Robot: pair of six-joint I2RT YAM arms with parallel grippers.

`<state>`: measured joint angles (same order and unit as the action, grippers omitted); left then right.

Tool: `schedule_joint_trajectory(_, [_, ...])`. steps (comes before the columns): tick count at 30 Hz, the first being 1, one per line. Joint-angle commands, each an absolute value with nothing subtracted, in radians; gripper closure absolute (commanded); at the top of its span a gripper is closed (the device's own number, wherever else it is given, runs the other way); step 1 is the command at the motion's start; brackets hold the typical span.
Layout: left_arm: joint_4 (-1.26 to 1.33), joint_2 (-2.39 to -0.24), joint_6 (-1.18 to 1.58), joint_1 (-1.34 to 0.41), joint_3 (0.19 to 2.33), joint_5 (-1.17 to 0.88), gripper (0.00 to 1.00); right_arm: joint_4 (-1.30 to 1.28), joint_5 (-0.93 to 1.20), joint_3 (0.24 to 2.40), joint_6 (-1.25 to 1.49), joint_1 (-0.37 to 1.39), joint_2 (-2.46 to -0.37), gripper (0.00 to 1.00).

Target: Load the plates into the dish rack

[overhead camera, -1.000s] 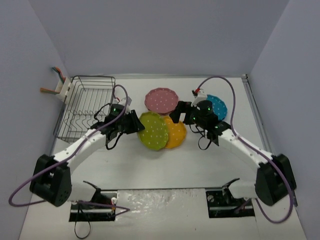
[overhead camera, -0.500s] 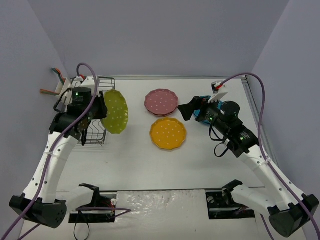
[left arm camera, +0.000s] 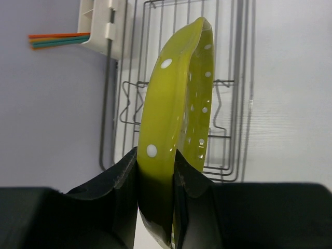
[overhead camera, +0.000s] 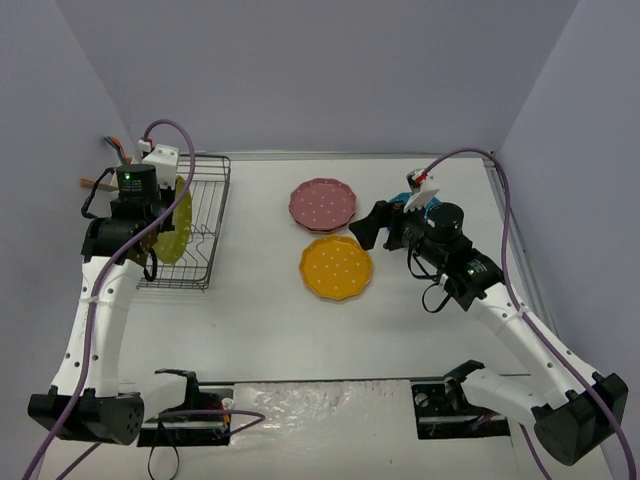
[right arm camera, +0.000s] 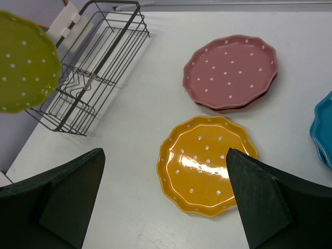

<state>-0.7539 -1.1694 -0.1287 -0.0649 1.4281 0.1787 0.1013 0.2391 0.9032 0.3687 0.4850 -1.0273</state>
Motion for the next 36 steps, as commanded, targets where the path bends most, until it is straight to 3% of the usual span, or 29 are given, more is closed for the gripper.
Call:
schedule_joint_trajectory(1, [-0.580,-1.213,-0.259,0.014,1.576,0.176,1.00,0.190,0.303,0.898,0.367,0.483,-1.049,0.00])
schedule_joint_trajectory(12, [-0.451,-1.280,-0.348,0.223,1.547,-0.033,1.00,0.232,0.371,0.862,0.388,0.482,-1.077,0.00])
schedule_joint_trajectory(36, [-0.321,-1.390,-0.442,0.342,1.457,-0.058,1.00,0.264,0.385,0.789,0.341,0.525,-1.064,0.00])
